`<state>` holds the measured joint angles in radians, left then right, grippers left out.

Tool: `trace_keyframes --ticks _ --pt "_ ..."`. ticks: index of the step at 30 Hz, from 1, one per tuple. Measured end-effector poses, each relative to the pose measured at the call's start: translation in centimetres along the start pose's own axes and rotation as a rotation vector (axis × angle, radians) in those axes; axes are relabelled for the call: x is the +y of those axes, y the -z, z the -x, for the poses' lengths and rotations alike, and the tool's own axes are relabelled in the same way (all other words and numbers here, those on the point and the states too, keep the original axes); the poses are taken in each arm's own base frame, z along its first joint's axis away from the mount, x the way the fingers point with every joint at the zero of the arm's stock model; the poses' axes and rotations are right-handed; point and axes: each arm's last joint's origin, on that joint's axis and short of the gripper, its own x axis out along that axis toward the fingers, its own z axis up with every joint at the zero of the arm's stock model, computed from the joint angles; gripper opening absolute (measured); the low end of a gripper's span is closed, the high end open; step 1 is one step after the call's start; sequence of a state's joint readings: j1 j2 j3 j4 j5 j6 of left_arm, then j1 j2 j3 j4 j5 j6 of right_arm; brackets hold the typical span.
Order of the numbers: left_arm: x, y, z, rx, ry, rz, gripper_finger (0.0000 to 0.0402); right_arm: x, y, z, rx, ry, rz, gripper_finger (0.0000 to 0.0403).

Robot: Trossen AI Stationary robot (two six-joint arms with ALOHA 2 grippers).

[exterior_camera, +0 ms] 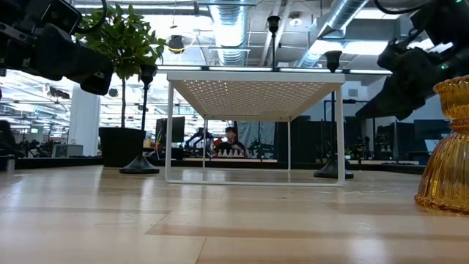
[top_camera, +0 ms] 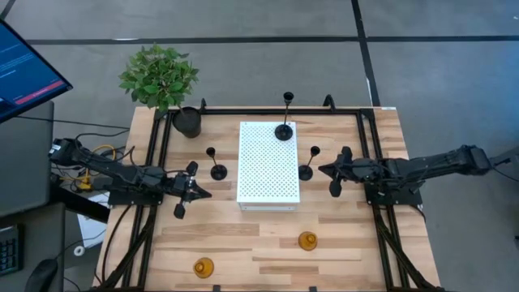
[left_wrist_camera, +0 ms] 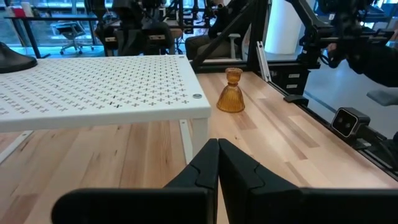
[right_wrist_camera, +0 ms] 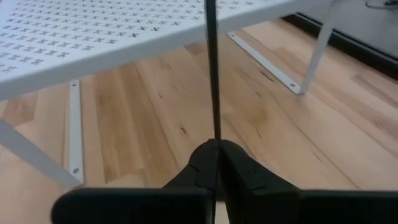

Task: Pick & Place candle stick holders
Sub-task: Put the right black candle holder on the shelf

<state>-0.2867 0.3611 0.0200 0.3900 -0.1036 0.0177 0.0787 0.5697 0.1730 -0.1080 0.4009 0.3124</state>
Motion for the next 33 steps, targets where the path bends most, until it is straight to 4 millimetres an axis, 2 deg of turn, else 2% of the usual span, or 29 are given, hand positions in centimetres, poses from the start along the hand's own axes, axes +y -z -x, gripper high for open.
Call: trace_keyframes --ticks 4,12,16,23,33 --pt "0.0 0.0 0.0 0.0 0.0 0.0 0.001 -0.1 0.0 -0.1 0.009 0.004 -0.004 0.0036" --pt "0.0 0.0 0.0 0.0 0.0 0.0 0.001 0.3 0.3 -1.0 0.038 0.009 -0.025 0.0136" --pt "0.0 0.0 0.0 0.0 0.0 0.0 0.001 0.6 0.2 -1.7 0.035 0.008 -0.022 0.0163" --pt "0.0 0.0 0.0 0.0 0.0 0.0 0.001 1.0 0.5 -2.9 0.045 0.015 -0.007 0.0172" --pt "0.0 0.0 0.0 0.0 0.0 0.0 0.001 1.4 1.0 -4.5 0.038 0.067 0.002 0.0156"
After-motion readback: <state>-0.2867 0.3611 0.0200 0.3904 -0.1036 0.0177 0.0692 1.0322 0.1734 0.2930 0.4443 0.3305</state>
